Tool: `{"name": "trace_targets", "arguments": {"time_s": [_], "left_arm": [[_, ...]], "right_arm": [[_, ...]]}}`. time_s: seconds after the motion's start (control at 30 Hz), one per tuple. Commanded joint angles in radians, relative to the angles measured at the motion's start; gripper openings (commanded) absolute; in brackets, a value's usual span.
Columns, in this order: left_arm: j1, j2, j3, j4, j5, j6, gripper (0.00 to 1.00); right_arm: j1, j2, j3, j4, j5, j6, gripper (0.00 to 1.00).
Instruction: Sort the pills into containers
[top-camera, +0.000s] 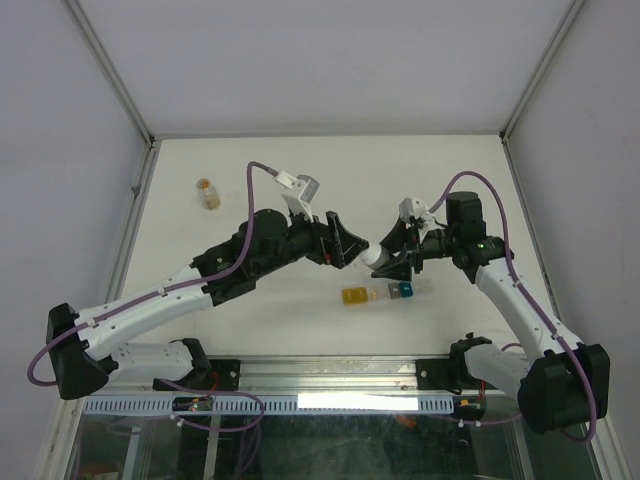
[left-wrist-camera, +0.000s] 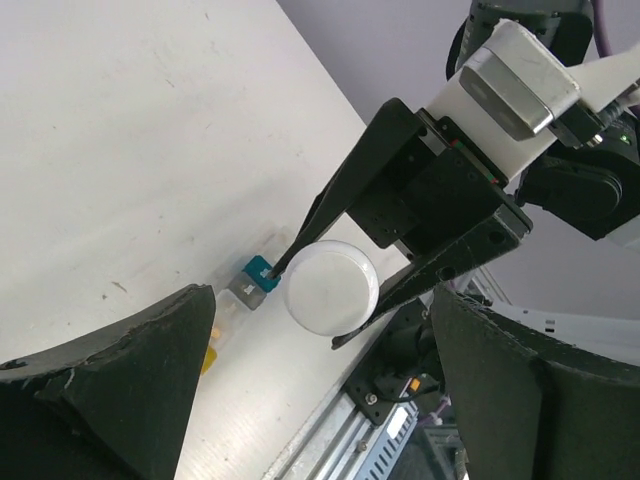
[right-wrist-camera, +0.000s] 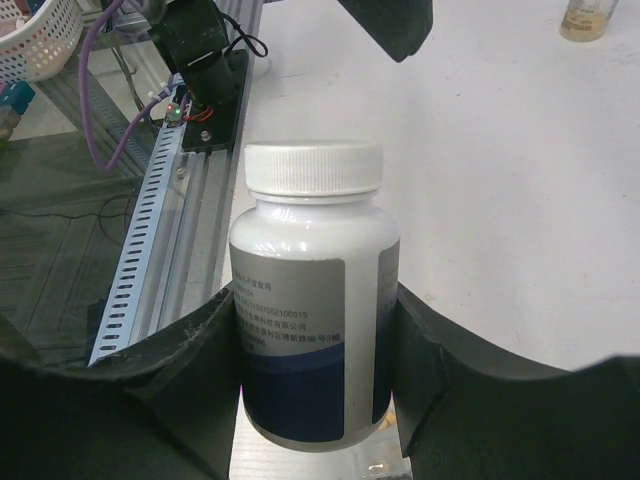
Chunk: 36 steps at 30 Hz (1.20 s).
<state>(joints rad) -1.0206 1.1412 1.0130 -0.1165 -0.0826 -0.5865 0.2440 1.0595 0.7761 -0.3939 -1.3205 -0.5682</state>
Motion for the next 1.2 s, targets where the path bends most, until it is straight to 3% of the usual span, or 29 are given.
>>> {"name": "trace_targets", "arguments": {"time_s": [0.0,0.3,0.8,0.97,1.07,1.17], "left_arm": [[-0.003,0.016,0.053,0.018,-0.037,-0.098,0.89],[-0.022,0.107,0.123,-0.018,-0.004,-0.11,0.69],[-0.024,0.158,0.14,-0.074,0.08,-0.103,0.55],[-0.026,0.168,0.143,-0.062,0.128,-0.079,0.32],[-0.025,0.159,0.12,-0.019,0.213,0.004,0.21],[-0.022,0.146,0.057,0.078,0.438,0.281,0.14]], "right_arm": [[-0.006,0.002,0.05,0.0,-0.018,-0.03,0.0],[-0.007,0.016,0.053,0.002,-0.009,-0.022,0.0],[-0.005,0.03,0.052,0.004,-0.004,-0.02,0.0],[-0.001,0.031,0.05,0.006,-0.005,-0.021,0.0],[0.001,0.03,0.048,0.006,-0.006,-0.022,0.0],[0.004,0.028,0.046,0.005,-0.009,-0.027,0.0]]}}
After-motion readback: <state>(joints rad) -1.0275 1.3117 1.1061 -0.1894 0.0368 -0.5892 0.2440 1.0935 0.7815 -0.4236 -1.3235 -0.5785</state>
